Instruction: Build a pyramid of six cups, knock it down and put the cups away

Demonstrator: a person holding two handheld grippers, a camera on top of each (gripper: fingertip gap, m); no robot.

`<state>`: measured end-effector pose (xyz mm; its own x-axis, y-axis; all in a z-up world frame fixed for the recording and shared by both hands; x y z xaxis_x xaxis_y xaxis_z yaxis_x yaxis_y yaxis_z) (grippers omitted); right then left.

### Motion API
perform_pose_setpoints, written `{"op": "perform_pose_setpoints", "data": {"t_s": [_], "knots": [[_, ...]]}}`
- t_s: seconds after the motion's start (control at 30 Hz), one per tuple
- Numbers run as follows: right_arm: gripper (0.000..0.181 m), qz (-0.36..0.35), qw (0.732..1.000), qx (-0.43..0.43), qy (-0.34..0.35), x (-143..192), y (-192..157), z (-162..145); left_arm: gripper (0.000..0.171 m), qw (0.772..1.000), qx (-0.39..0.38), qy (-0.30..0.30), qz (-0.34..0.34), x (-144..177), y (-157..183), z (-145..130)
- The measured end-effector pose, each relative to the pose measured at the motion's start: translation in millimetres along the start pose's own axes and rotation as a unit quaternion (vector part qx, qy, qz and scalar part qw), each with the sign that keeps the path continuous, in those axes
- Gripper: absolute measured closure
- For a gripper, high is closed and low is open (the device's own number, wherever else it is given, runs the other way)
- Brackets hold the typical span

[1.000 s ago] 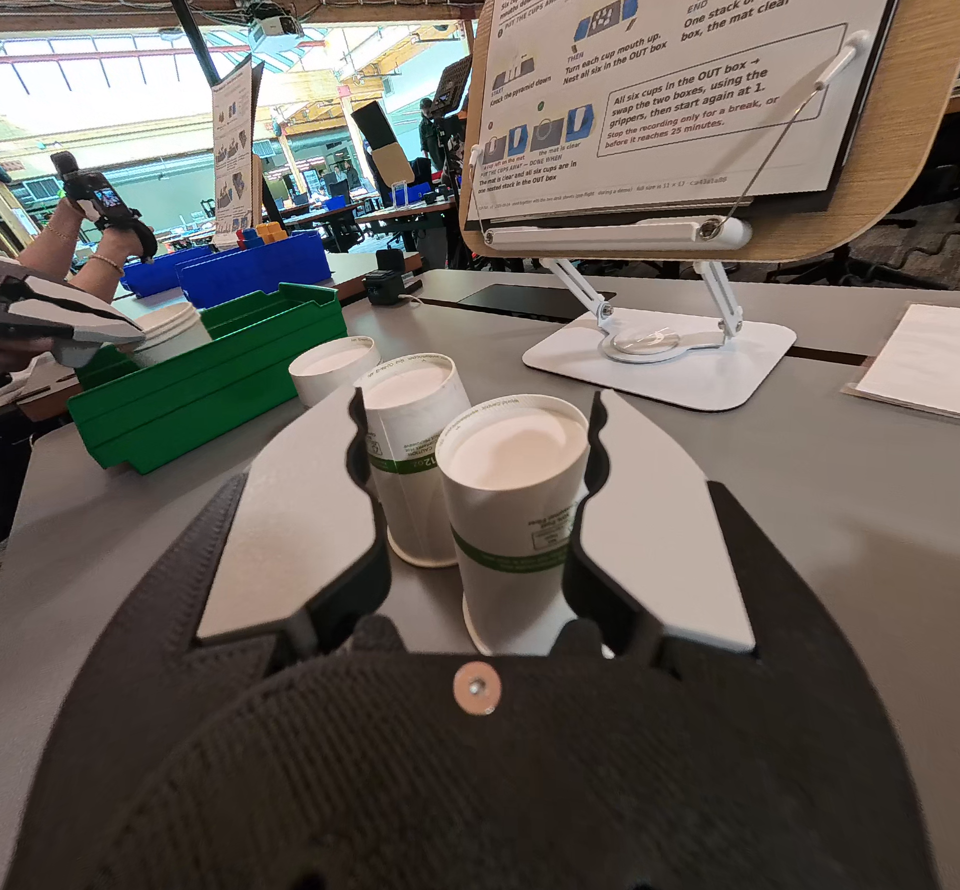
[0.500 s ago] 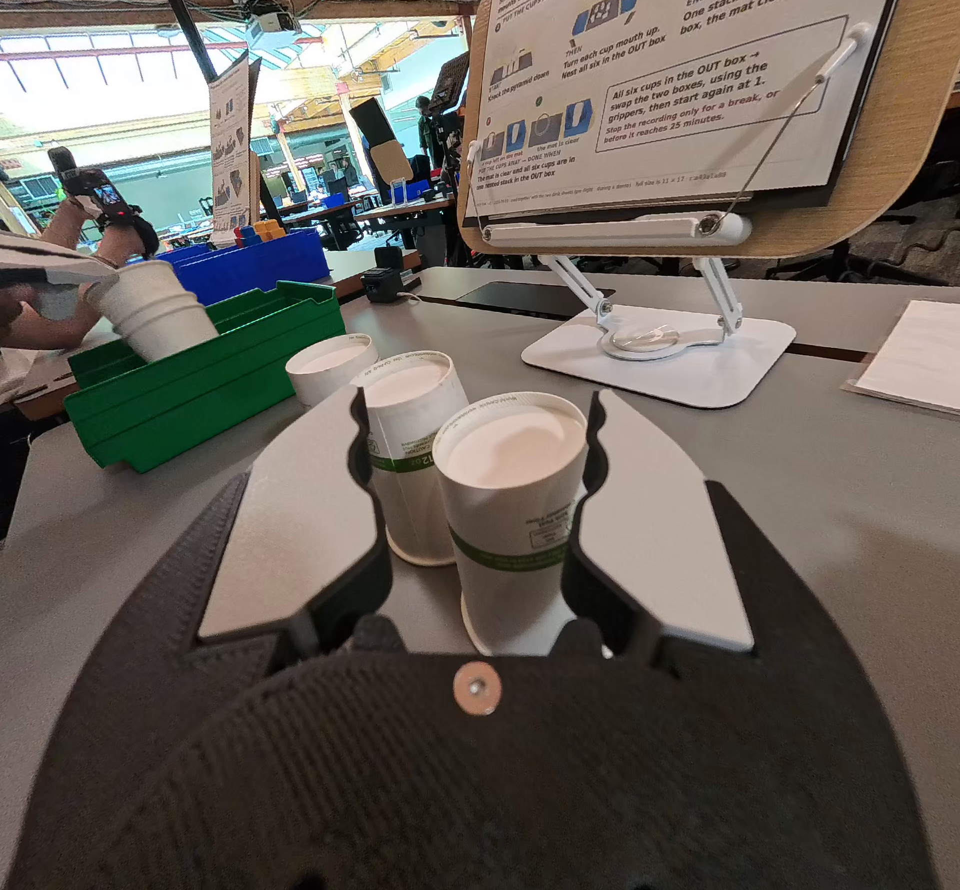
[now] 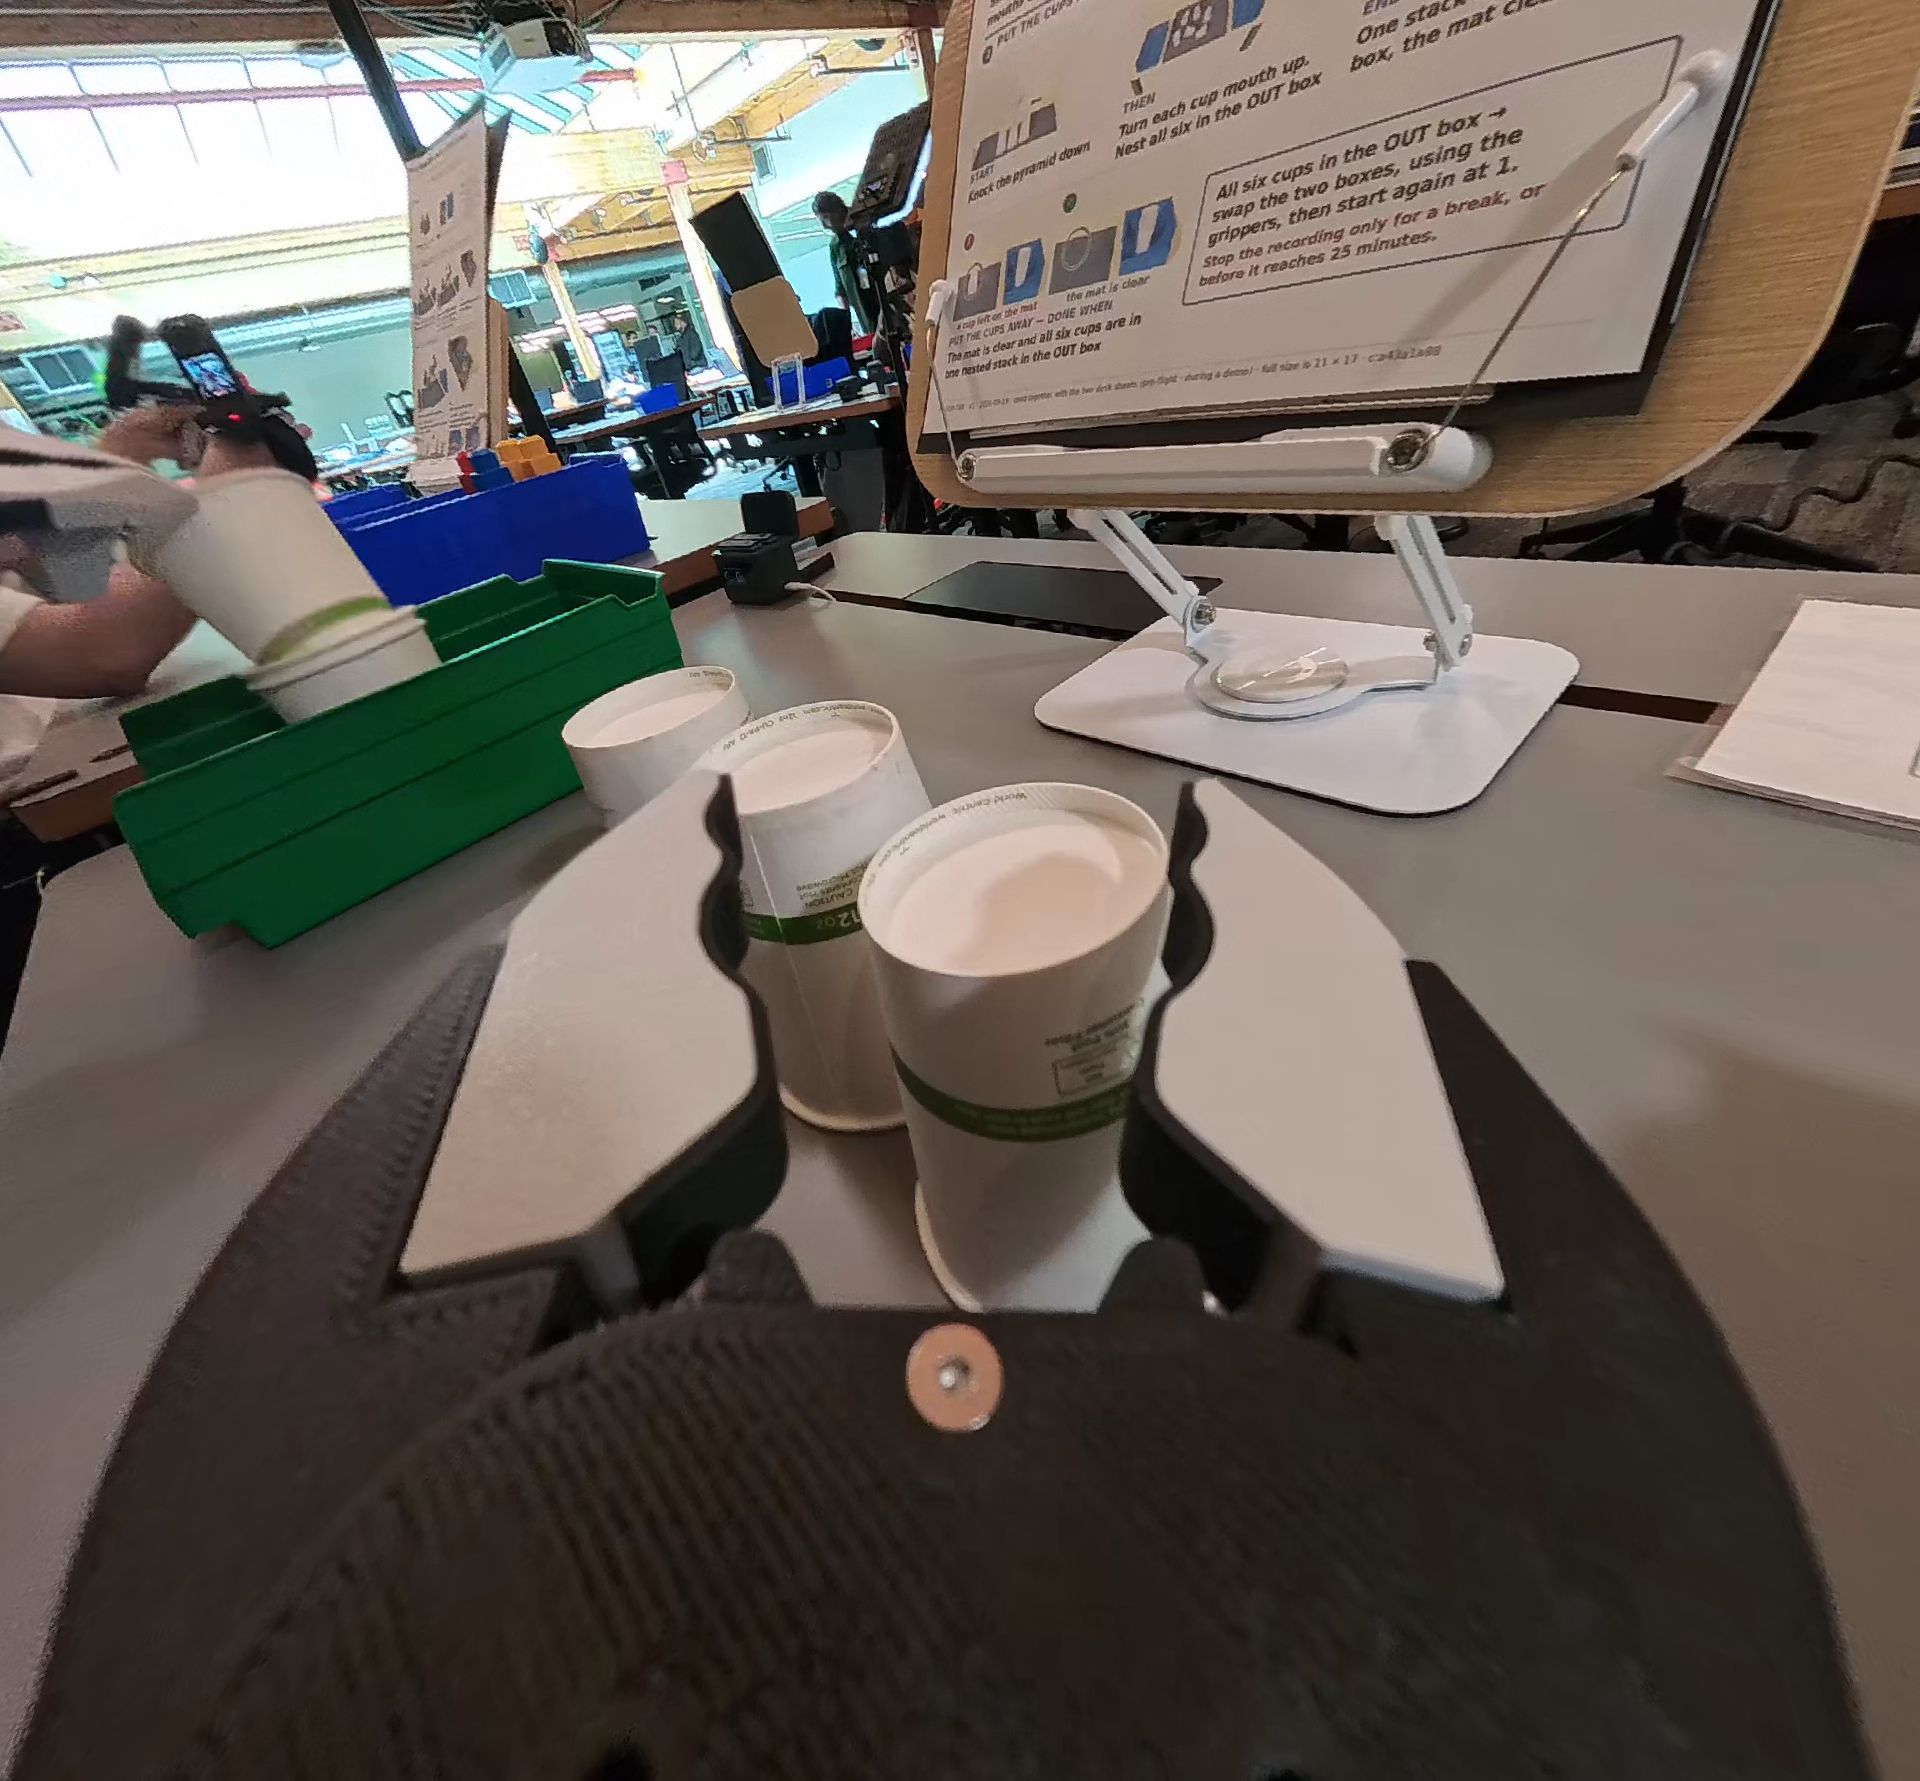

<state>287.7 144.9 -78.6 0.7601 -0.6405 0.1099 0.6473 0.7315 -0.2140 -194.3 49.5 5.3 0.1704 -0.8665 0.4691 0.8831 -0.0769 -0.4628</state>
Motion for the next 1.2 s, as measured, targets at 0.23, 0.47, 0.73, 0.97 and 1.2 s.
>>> {"op": "perform_pose_setpoints", "data": {"t_s": [0.23,0.47,0.73,0.97,1.2], "knots": [[0.103,-0.017,1.000,0.000,0.003,1.9,3.9,1.4,0.166,0.990,0.056,0.101,0.077,28.0,-14.7,29.4],[0.100,-0.011,1.000,0.003,0.023,3.0,-8.8,8.9,0.167,0.969,0.141,0.201,0.028,57.0,-6.0,60.0],[0.096,0.058,0.990,-0.055,0.114,4.6,-81.5,28.8,0.167,0.948,0.165,0.267,-0.062,64.3,62.6,100.0],[0.088,0.214,0.919,-0.314,0.105,-12.6,-149.8,-2.5,0.167,0.909,0.226,0.301,-0.179,62.4,162.9,115.5],[0.078,0.302,0.804,-0.499,0.114,-19.4,-154.9,-23.7,0.167,0.884,0.231,0.331,-0.235,86.9,226.1,117.2]]}}
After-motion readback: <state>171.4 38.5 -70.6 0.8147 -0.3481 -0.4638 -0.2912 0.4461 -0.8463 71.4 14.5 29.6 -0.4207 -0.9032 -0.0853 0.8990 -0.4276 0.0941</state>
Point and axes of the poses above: each gripper's, where its closed fingertips meet, x back along the fingers, z out of its top, y = z × x across the jaws, the point moved 6 cm from there along x, back along the fingers, and after that the axes turned 7 degrees about -y, right-handed, at the moved point
